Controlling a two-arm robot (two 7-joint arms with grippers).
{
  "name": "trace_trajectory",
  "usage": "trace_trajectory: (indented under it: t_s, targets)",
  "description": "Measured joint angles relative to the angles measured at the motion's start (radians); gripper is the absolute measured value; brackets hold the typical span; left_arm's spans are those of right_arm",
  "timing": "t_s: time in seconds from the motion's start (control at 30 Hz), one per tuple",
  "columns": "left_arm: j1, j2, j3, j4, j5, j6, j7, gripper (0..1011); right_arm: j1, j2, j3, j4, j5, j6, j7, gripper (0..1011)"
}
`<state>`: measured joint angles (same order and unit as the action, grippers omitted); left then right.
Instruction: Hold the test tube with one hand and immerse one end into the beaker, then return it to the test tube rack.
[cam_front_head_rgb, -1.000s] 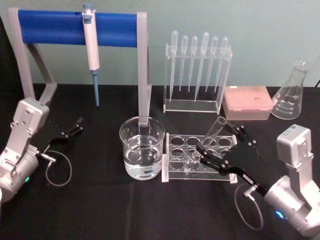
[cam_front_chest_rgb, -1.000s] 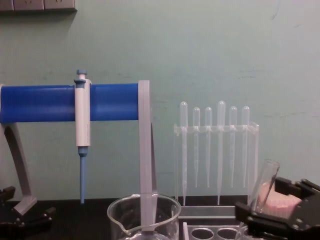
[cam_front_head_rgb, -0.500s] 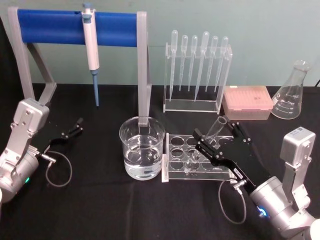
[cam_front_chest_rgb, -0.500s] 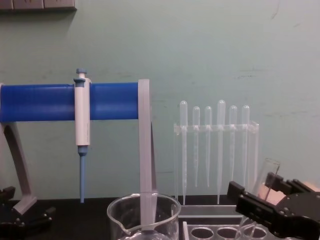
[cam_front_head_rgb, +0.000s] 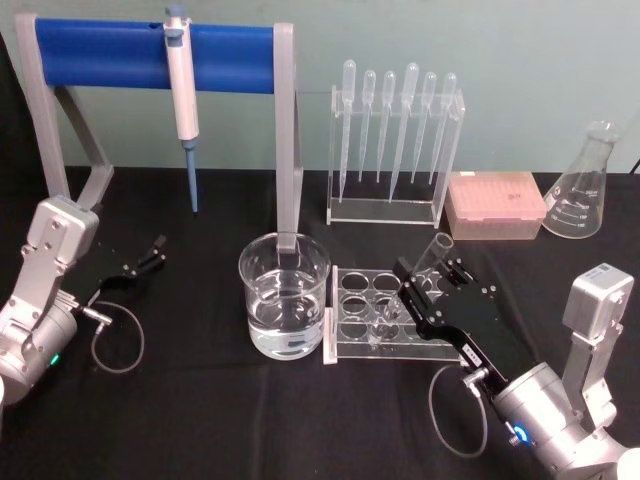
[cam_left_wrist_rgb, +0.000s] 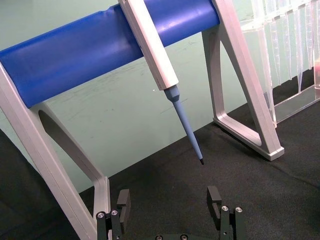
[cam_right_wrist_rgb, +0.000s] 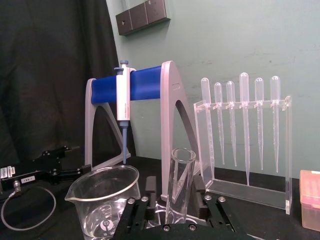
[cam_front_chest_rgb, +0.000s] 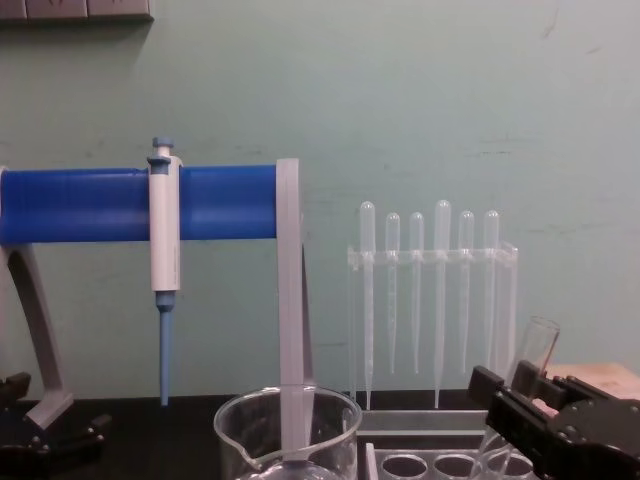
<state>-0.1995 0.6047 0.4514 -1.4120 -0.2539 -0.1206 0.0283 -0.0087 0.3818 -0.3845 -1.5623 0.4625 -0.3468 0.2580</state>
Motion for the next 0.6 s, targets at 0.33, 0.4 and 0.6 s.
trace_trajectory:
  t_s: [0.33,0.4,0.6]
  targets:
    - [0.000,0.000,0.000,0.000,0.000,0.000,0.000,1000,-0.004,-0.010,0.025,-0.027,-0.022,0.013,0.008,228]
    - [0.000,0.000,0.000,0.000,0.000,0.000,0.000,1000,-0.004,-0.009,0.032,-0.047,-0.031,0.029,0.007,228]
    - [0.000,0.000,0.000,0.000,0.000,0.000,0.000,1000,0.001,0.015,0.046,-0.117,-0.054,0.111,0.002,227]
